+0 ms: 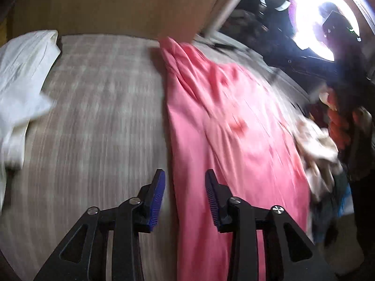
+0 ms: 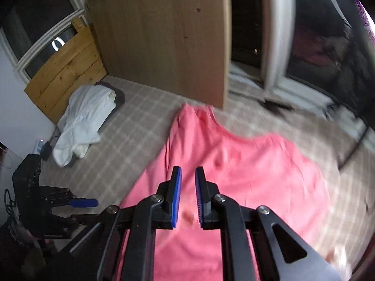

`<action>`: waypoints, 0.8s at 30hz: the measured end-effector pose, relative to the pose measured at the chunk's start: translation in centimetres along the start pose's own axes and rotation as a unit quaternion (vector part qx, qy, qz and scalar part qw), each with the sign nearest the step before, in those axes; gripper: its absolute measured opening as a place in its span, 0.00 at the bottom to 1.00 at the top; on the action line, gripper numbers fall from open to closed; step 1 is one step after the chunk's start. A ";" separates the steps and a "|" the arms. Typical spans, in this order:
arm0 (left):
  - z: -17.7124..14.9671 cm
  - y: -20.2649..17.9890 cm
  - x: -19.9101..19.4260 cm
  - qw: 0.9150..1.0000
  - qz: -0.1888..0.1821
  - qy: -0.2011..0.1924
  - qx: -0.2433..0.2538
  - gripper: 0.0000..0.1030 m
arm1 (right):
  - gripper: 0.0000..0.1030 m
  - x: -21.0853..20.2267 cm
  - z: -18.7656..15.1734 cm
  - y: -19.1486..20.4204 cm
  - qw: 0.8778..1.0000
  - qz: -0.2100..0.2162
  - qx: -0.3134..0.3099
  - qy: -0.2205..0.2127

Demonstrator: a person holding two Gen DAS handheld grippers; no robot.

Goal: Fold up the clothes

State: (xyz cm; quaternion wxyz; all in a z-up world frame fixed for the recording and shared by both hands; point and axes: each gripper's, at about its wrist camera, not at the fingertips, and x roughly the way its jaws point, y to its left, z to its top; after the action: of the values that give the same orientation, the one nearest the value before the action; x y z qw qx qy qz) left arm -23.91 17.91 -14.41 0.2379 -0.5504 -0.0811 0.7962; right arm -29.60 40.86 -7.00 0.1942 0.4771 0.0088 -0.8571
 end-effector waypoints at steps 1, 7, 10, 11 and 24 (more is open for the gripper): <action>1.2 0.2 1.0 1.000 -0.002 0.000 -0.013 0.37 | 0.12 1.1 1.1 0.1 1.000 -0.011 -0.015 -0.002; 6.4 0.5 5.3 0.999 -0.008 0.004 -0.030 0.39 | 0.12 7.9 4.9 -1.5 0.998 -0.042 -0.039 0.037; 8.0 1.1 6.7 1.000 -0.009 0.018 -0.017 0.39 | 0.30 9.7 5.5 -3.6 0.997 -0.023 -0.034 0.062; 8.4 1.3 7.2 1.000 -0.012 0.022 -0.014 0.39 | 0.32 10.1 5.6 -4.1 0.997 -0.018 -0.034 0.064; 9.9 2.2 8.0 0.999 -0.031 0.003 0.014 0.07 | 0.30 14.2 6.1 -4.1 0.989 -0.080 -0.110 0.065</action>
State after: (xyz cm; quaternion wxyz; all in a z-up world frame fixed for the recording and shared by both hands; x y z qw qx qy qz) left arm -35.81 21.06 -18.19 0.2705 -0.5463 -0.0860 0.7880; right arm -42.63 38.76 -16.07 0.1754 0.5051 0.1537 -0.8309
